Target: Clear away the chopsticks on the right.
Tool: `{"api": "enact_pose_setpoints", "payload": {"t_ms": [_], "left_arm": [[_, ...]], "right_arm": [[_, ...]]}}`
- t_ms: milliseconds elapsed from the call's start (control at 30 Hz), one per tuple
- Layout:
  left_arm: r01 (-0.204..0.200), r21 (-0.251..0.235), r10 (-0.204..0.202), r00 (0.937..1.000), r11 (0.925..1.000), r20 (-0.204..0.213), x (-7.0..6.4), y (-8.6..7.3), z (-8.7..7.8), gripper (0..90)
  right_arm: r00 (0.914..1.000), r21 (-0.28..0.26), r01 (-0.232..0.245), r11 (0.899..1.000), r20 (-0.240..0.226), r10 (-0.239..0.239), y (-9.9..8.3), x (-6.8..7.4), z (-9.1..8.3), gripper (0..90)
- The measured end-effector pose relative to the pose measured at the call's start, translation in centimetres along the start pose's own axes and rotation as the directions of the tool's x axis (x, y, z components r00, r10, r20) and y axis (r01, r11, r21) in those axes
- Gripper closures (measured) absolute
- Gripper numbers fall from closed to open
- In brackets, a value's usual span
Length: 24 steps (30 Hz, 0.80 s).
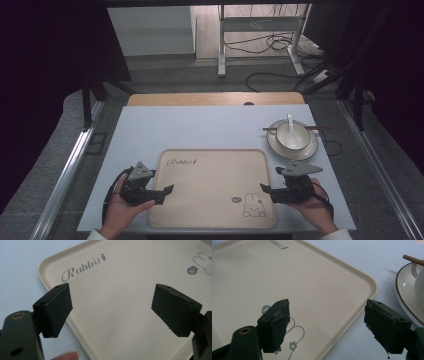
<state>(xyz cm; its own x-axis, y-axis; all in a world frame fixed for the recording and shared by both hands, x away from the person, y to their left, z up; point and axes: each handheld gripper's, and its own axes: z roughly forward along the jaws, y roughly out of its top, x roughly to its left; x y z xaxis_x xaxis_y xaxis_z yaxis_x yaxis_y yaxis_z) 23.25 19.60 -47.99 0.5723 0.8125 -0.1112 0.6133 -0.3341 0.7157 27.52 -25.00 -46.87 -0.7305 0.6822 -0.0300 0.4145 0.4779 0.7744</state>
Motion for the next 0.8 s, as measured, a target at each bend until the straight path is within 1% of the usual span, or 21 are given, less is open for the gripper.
{"api": "enact_pose_setpoints", "payload": {"t_ms": [67, 100, 233, 300, 400, 467, 500, 567, 600, 633, 667, 700, 733, 767, 800], "left_arm": [[-0.007, -0.006, 0.007, 1.0, 1.0, -0.005, 0.0, 0.0, 0.0, 16.7], [-0.013, -0.004, 0.012, 0.9999, 0.9999, -0.006, 0.0, 0.0, 0.0, 16.3], [-0.015, 0.0, 0.015, 0.9999, 0.9999, -0.001, 0.1, -0.1, 0.2, 16.5], [-0.025, 0.003, 0.025, 0.9997, 0.9997, -0.007, 0.2, -0.1, 0.2, 16.7], [-0.027, 0.003, 0.027, 0.9995, 0.9996, -0.014, 0.2, -0.1, 0.1, 16.7], [-0.025, 0.005, 0.025, 0.9996, 0.9997, -0.016, 0.3, -0.1, 0.2, 16.7], [-0.018, 0.015, 0.018, 0.9997, 0.9997, -0.016, 0.4, -0.1, 0.2, 16.6], [-0.014, 0.022, 0.014, 0.9997, 0.9997, -0.022, 0.4, -0.1, 0.3, 16.4], [-0.014, 0.022, 0.014, 0.9996, 0.9997, -0.025, 0.4, -0.1, 0.3, 16.3], [-0.014, 0.022, 0.014, 0.9996, 0.9997, -0.025, 0.4, -0.1, 0.3, 16.3], [-0.014, 0.024, 0.015, 0.9996, 0.9996, -0.025, 0.4, -0.1, 0.4, 16.3], [-0.027, 0.028, 0.028, 0.9991, 0.9992, -0.031, 0.3, 0.0, 0.4, 16.4], [-0.027, 0.028, 0.028, 0.9991, 0.9992, -0.031, 0.3, 0.0, 0.4, 16.4], [-0.032, 0.027, 0.032, 0.999, 0.9991, -0.032, 0.3, 0.1, 0.4, 16.4], [-0.033, 0.027, 0.034, 0.999, 0.9991, -0.028, 0.2, 0.2, 0.4, 16.4]], "right_arm": [[1.0, 0.0, 0.001, 1.0, -0.001, -0.001, 0.0, 0.0, 0.0, 21.3], [1.0, 0.002, 0.003, 1.0, -0.002, -0.003, 0.0, 0.0, 0.0, 21.4], [1.0, 0.007, 0.004, 1.0, -0.003, -0.004, 0.0, 0.0, 0.0, 21.4], [1.0, 0.009, 0.001, 1.0, -0.003, -0.001, 0.2, 0.0, -0.1, 21.4], [0.9999, 0.013, -0.001, 1.0, -0.016, 0.001, 0.7, 0.0, -0.3, 22.3], [0.9999, 0.01, 0.011, 1.0, -0.003, -0.011, 1.3, -0.1, -0.5, 24.0], [0.9999, 0.008, 0.012, 1.0, 0.002, -0.012, 1.7, -0.2, -0.8, 25.0], [0.9999, 0.004, 0.008, 1.0, 0.009, -0.008, 2.3, -0.4, -1.1, 26.7], [0.9997, 0.007, 0.014, 1.0, 0.02, -0.014, 2.7, -0.7, -1.3, 28.1], [0.9997, 0.007, 0.014, 1.0, 0.02, -0.014, 2.7, -0.7, -1.3, 28.1], [0.9994, 0.011, 0.022, 1.0, 0.027, -0.023, 3.0, -0.9, -1.4, 29.3], [0.9991, 0.015, 0.029, 0.999, 0.032, -0.029, 3.3, -1.3, -1.5, 31.0], [0.9991, 0.015, 0.029, 0.999, 0.032, -0.029, 3.3, -1.3, -1.5, 31.0], [0.9989, 0.017, 0.027, 0.999, 0.038, -0.028, 3.5, -1.6, -1.6, 31.5], [0.9985, 0.017, 0.014, 1.0, 0.053, -0.015, 4.0, -2.4, -1.8, 32.4]]}}
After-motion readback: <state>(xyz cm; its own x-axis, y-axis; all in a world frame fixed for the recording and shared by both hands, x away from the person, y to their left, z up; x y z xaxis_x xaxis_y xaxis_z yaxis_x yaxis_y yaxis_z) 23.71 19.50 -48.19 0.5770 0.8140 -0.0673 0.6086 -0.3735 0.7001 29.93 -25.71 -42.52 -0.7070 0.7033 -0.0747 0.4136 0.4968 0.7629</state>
